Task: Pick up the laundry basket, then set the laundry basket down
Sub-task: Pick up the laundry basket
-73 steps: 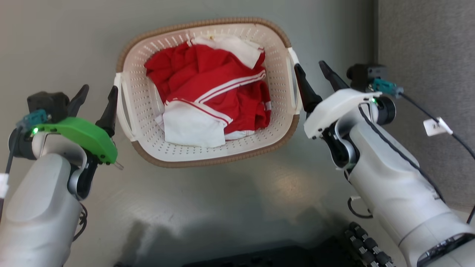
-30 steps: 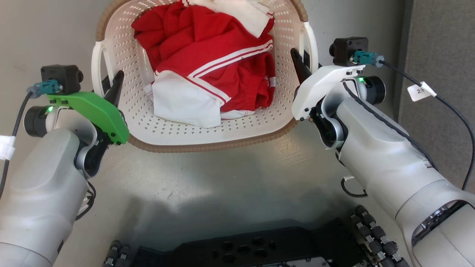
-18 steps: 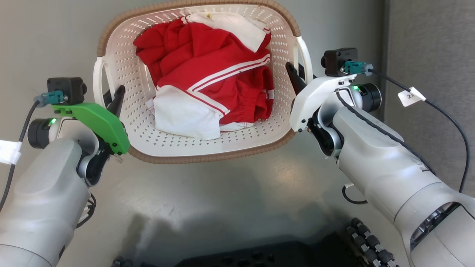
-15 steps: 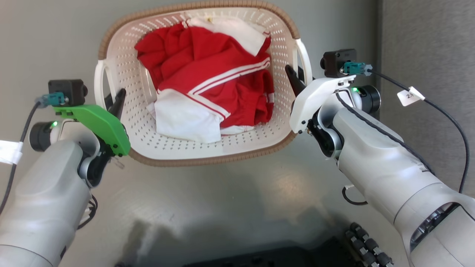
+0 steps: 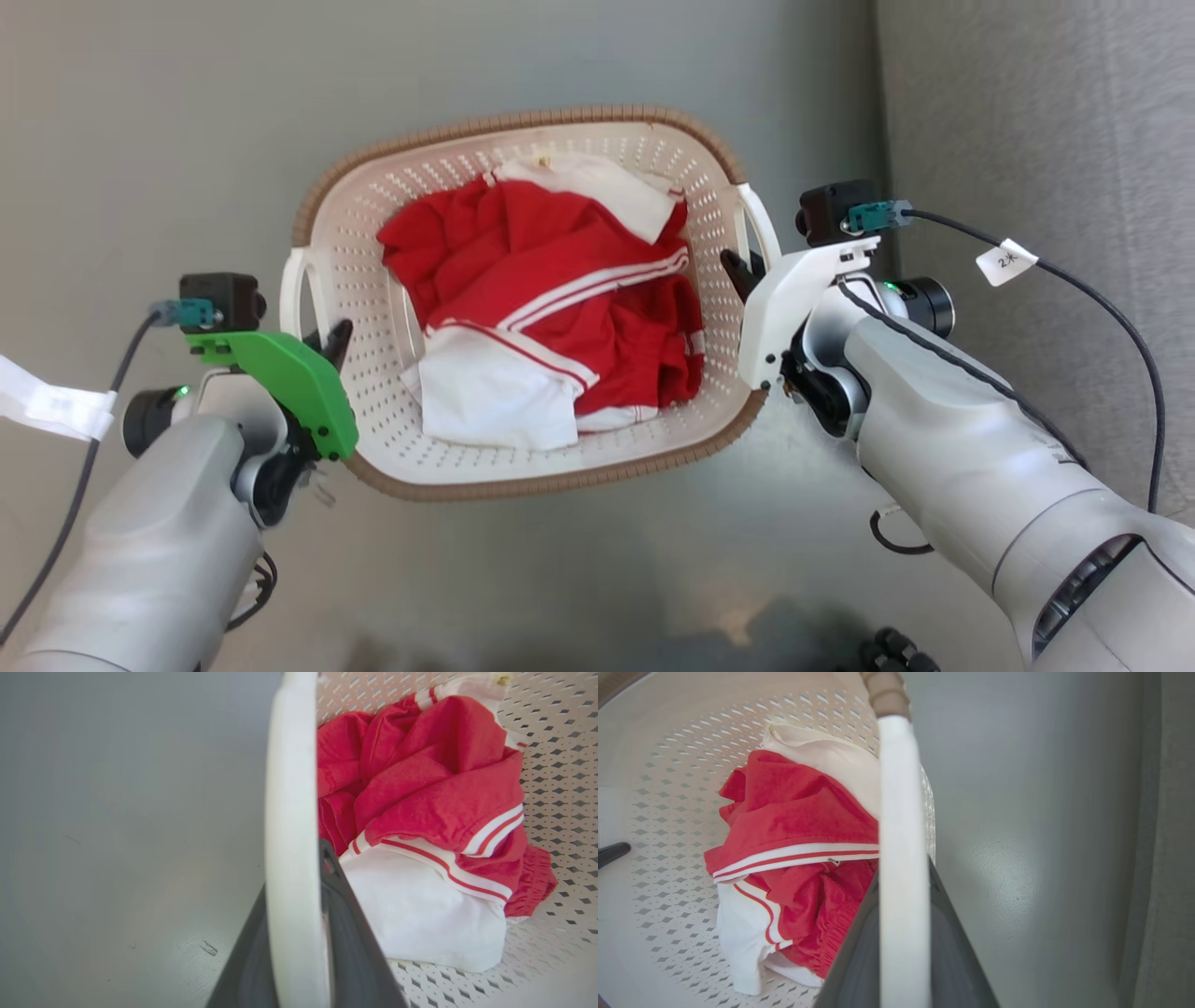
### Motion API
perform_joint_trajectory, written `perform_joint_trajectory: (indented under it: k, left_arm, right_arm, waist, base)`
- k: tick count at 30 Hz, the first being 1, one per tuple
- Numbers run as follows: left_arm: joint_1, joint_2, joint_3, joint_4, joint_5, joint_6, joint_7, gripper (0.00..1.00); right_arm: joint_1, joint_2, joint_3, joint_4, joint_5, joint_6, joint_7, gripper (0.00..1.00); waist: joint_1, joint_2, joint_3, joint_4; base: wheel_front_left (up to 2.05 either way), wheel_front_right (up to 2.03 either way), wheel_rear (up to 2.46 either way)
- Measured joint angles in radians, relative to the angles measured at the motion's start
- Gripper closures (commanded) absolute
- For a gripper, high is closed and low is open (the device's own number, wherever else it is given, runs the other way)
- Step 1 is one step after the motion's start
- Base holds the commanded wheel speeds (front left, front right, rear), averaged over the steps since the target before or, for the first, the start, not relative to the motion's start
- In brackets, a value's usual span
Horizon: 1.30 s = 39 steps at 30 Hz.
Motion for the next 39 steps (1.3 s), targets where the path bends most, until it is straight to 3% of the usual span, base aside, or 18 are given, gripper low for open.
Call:
perform_joint_trajectory:
  k: [26,39]
  left_arm:
    - [0.181,-0.078,-0.089,0.113,-0.090,0.000,0.146,1.00]
    - [0.238,-0.114,-0.099,0.160,-0.120,0.000,0.193,1.00]
  right_arm:
    - [0.204,-0.005,0.086,0.056,0.119,0.053,0.179,1.00]
    - [0.265,-0.008,0.106,0.071,0.153,0.063,0.247,1.00]
  waist:
    - [-0.0001,0.0000,-0.389,-0.017]
    - [-0.0001,0.0000,-0.544,-0.026]
  base:
    - [0.00,0.00,0.00]
    - [0.00,0.00,0.00]
